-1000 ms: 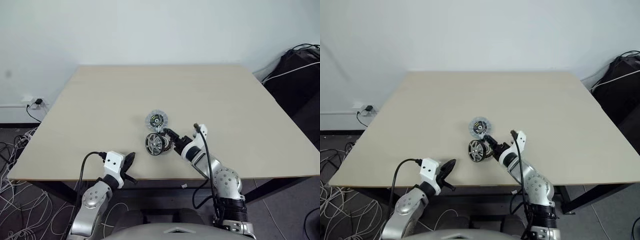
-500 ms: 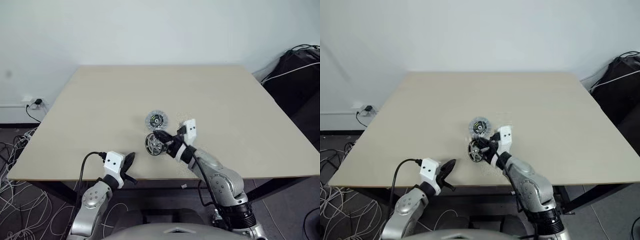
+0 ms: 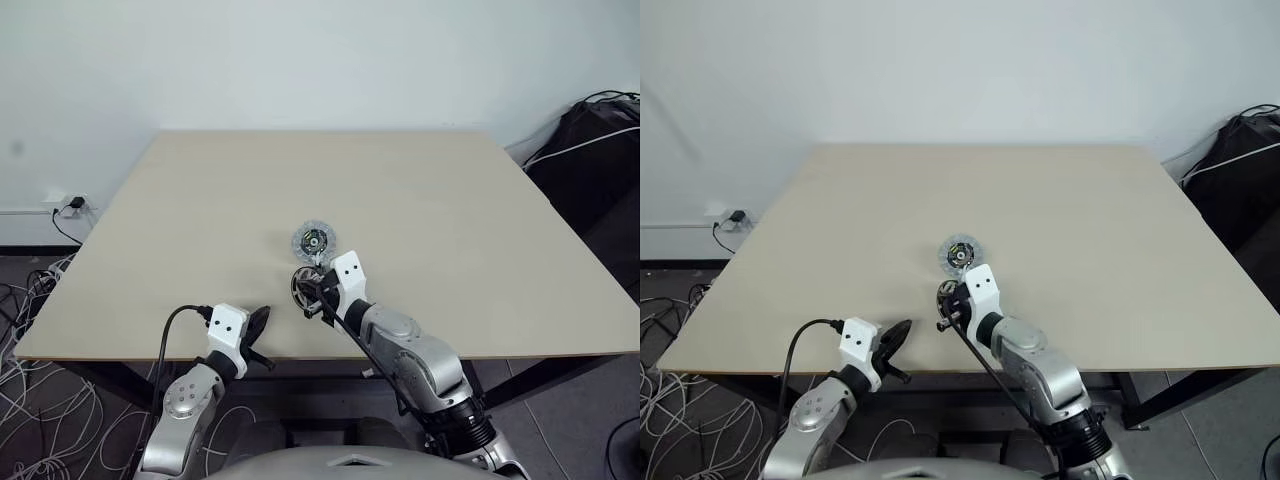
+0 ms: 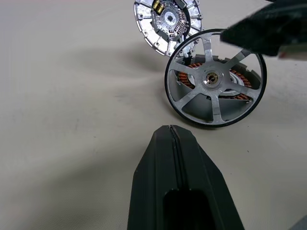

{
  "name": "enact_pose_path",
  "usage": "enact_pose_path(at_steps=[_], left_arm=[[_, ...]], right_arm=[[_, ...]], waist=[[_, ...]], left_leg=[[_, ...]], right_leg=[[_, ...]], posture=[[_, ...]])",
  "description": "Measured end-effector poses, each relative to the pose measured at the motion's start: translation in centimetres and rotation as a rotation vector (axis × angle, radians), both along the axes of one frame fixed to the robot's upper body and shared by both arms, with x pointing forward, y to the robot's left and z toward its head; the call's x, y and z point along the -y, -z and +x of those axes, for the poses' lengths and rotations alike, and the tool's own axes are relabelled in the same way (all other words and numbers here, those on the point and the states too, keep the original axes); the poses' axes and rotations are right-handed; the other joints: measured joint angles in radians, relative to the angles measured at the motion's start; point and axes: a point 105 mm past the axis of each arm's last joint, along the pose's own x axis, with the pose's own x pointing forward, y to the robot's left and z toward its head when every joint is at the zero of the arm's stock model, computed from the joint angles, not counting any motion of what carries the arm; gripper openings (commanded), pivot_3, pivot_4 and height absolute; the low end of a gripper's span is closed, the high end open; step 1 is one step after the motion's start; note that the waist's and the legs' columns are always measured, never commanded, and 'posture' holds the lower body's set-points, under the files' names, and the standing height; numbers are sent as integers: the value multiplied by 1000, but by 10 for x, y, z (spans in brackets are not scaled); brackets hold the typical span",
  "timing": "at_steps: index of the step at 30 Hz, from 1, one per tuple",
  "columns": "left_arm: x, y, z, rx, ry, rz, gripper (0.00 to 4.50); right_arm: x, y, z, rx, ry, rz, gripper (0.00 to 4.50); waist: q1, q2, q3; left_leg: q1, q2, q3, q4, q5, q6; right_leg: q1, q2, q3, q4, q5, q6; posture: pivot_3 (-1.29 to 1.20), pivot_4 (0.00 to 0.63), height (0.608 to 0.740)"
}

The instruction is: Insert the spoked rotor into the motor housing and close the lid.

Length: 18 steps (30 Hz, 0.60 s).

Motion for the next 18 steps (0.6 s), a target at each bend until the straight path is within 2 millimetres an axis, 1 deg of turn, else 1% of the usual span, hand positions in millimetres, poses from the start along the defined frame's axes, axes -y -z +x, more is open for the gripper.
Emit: enact_pose_path(at_steps=[6, 9, 13, 18], left_arm=[[0, 1, -1, -4, -1, 0, 0], [0, 1, -1, -6, -2, 0, 0], [0, 1, -1, -6, -2, 0, 0], [0, 1, -1, -5, -2, 0, 0]], right_arm=[[1, 2, 6, 12, 40, -16, 23], [9, 5, 13, 17, 90, -36, 23], [21, 2, 21, 32, 145, -47, 23], [30, 0, 26, 38, 185, -50, 23]], waist=[[0, 0, 0], [0, 0, 0], [-1, 0, 0], [-2, 0, 0]], left_leg=[[0, 0, 0, 0, 0, 0], [0, 0, 0, 0, 0, 0], [0, 0, 0, 0, 0, -1], [0, 0, 0, 0, 0, -1]], right_leg=[[0, 0, 0, 0, 0, 0], [0, 0, 0, 0, 0, 0], [0, 0, 0, 0, 0, 0], [0, 1, 0, 0, 0, 0]], posture=[[0, 0, 740], [0, 0, 740], [0, 0, 740], [0, 0, 740]])
